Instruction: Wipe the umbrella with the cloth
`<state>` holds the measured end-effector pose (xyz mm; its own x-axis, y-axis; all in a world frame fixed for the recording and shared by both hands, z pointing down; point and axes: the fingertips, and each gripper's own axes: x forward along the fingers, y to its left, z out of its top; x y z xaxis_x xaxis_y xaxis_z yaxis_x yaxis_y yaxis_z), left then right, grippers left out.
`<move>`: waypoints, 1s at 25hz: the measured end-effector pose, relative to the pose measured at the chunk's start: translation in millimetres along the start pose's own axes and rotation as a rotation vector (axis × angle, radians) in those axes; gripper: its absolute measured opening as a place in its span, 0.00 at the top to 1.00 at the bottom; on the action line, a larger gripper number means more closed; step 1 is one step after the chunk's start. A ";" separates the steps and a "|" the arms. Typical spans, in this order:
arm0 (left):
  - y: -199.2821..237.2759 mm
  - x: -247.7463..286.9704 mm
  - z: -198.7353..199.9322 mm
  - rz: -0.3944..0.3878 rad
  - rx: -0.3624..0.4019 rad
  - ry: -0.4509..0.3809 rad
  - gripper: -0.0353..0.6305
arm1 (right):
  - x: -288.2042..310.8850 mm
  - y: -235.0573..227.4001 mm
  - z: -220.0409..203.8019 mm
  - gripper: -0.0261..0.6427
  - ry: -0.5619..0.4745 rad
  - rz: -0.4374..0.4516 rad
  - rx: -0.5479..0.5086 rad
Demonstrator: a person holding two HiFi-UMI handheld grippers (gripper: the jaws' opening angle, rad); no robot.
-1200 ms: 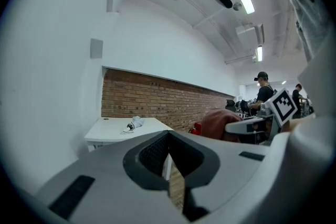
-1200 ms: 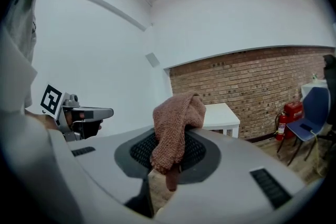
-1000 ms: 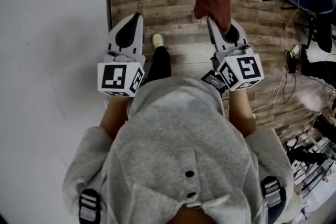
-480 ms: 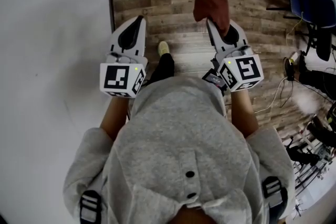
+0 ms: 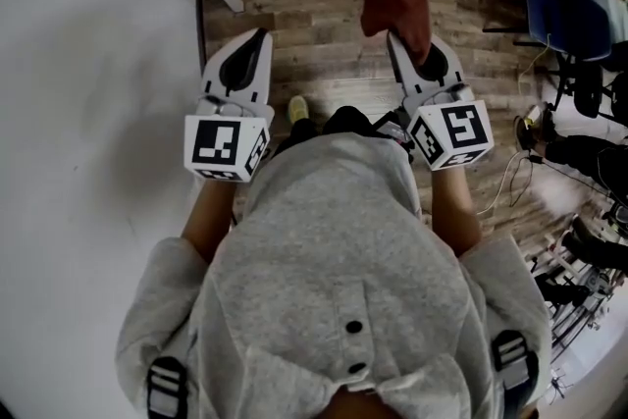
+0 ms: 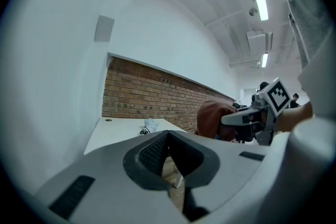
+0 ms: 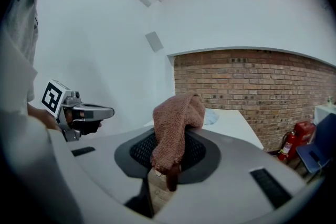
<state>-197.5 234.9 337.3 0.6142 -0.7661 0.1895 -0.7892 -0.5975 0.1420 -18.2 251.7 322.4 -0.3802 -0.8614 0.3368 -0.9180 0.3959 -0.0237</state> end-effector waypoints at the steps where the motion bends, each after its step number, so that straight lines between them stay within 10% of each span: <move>1: 2.0 -1.3 6.3 0.005 -0.001 -0.004 0.92 | -0.1 -0.7 7.0 0.84 -0.002 -0.003 -0.007; 25: 65.7 148.0 47.0 0.048 0.072 -0.011 0.92 | 126.2 -143.0 60.1 0.84 -0.079 -0.045 0.099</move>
<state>-158.3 71.2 329.1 0.5756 -0.7968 0.1837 -0.8158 -0.5748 0.0631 58.3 67.3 311.7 -0.3424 -0.9015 0.2646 -0.9395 0.3263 -0.1040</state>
